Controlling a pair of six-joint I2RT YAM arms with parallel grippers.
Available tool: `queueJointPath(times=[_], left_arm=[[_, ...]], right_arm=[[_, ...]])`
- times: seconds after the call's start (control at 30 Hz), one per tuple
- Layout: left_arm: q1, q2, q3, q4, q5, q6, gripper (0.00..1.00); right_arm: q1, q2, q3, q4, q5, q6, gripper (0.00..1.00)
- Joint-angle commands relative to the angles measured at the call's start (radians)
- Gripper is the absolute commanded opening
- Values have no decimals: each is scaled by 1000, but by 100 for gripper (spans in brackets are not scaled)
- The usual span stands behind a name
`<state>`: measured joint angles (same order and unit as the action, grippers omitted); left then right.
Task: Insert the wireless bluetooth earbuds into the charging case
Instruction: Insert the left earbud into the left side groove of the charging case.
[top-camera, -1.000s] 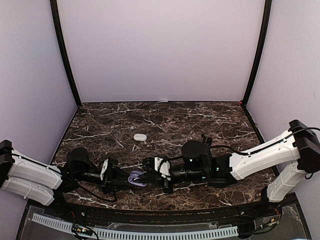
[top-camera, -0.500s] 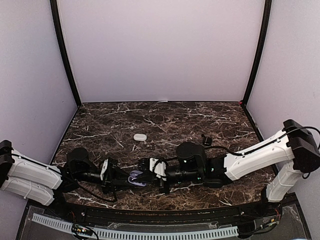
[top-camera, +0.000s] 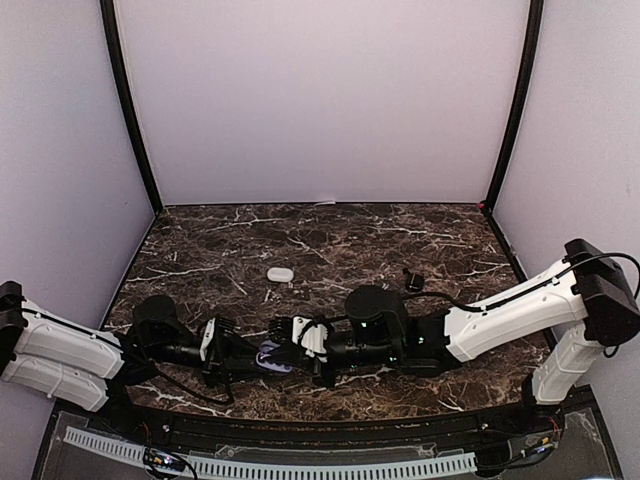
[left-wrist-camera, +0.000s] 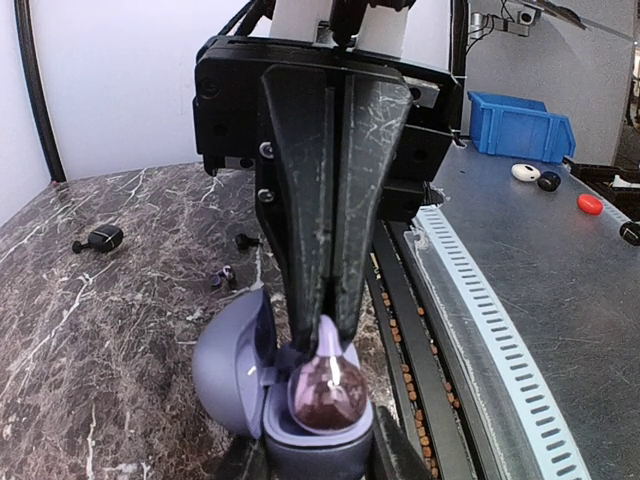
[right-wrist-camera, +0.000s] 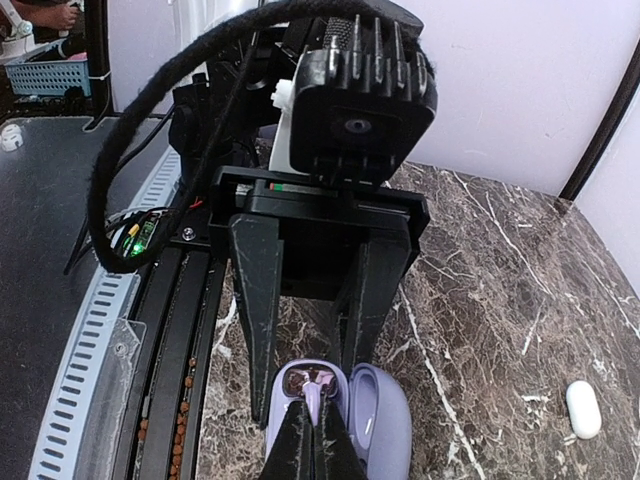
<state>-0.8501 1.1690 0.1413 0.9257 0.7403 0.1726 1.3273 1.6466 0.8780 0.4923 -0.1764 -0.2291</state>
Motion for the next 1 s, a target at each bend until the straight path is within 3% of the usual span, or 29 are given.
queueJointPath(times=[0.0, 0.13, 0.33, 0.6, 0.83, 0.97], left_arm=[[-4, -18, 0, -4, 3, 11, 8], [-4, -17, 0, -5, 5, 11, 8], [-6, -14, 1, -5, 4, 11, 8], [-6, -15, 3, -10, -14, 6, 8], [-6, -15, 8, -3, -50, -5, 8], [-6, -21, 9, 9, -76, -2, 8]], right_arm=[[14, 18, 33, -18, 28, -15, 0], [14, 16, 33, -26, 31, -23, 1], [19, 6, 28, -13, 48, -24, 20], [23, -99, -70, 76, 67, -14, 21], [17, -217, -156, 1, 189, 35, 24], [11, -267, -186, -84, 374, 124, 28]])
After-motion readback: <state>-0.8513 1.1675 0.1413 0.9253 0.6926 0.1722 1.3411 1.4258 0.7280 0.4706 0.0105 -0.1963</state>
